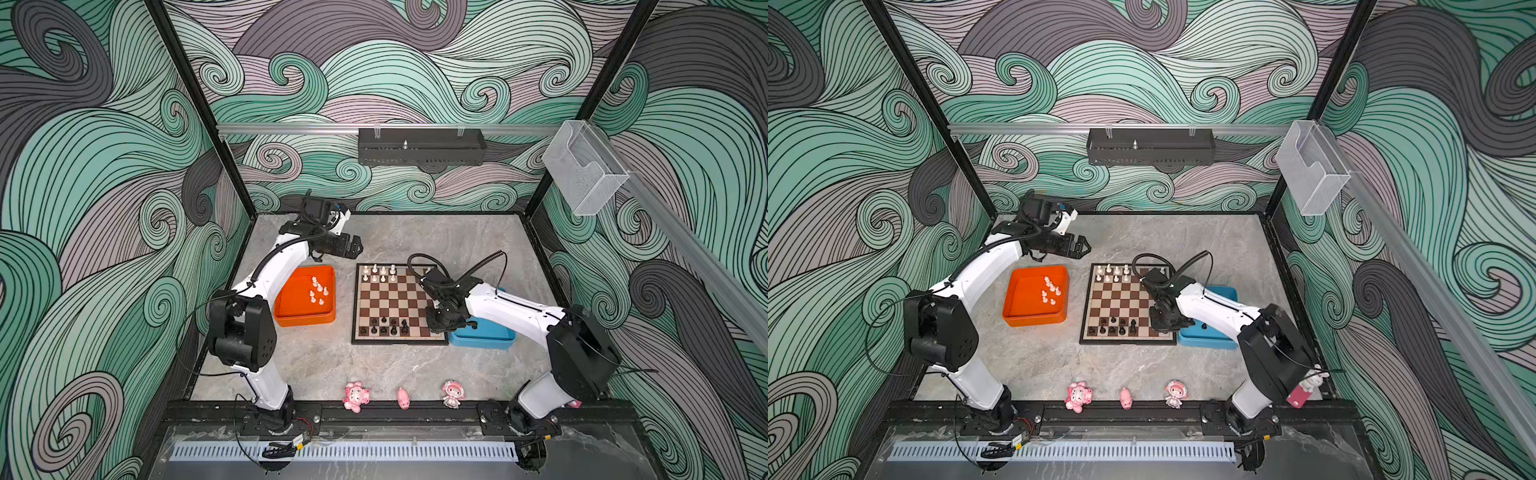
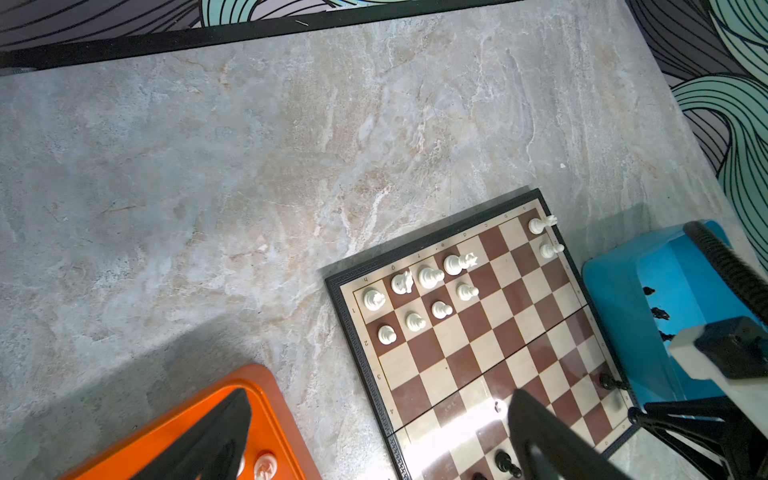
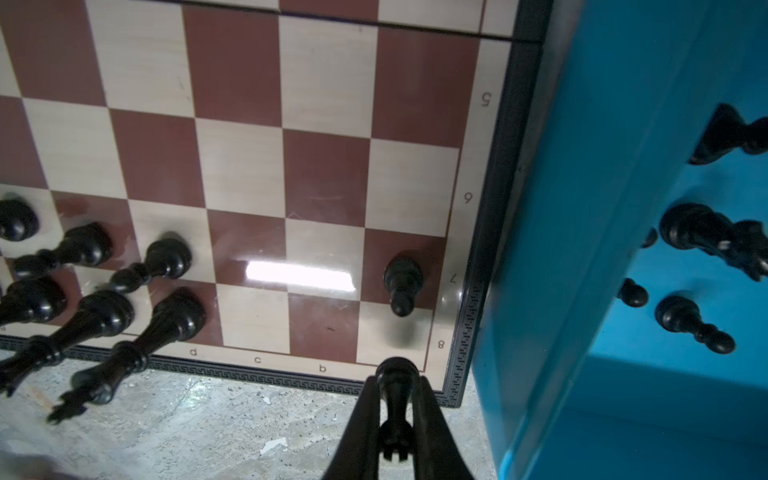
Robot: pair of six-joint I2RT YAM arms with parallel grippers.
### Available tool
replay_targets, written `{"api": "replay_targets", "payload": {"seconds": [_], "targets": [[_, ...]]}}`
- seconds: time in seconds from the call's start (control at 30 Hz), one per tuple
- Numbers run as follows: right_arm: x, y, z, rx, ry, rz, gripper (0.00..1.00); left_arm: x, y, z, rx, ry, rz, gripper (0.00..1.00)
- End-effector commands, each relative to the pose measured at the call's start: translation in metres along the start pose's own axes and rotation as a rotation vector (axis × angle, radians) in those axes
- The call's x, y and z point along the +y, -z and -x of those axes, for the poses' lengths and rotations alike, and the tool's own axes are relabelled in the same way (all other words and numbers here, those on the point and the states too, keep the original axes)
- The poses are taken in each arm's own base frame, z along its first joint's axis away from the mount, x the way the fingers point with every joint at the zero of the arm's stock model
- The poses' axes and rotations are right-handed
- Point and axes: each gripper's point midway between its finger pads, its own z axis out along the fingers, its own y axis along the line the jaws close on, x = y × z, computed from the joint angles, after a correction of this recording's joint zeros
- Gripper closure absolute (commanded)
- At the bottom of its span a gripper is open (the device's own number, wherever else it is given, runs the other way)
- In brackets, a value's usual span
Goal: Set up the chess pieces on the board
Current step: 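Carry the black piece with the right gripper over the board's near edge, then lower the black piece onto a corner square and open the right gripper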
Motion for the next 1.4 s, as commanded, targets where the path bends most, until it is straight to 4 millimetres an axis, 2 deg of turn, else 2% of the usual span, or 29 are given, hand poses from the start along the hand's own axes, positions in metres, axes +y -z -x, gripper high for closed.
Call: {"api": "replay_targets", "payload": {"seconds": [0.0, 1.37], "targets": [[-0.004, -0.004, -0.001, 0.001, -0.009, -0.028, 0.83, -0.001, -0.001, 0.001, 0.006, -0.011, -0.001, 0.01], [-0.006, -0.016, 0.001, 0.021, -0.015, -0.028, 0.82, -0.001, -0.002, 0.001, 0.008, -0.009, -0.003, 0.01]]}}
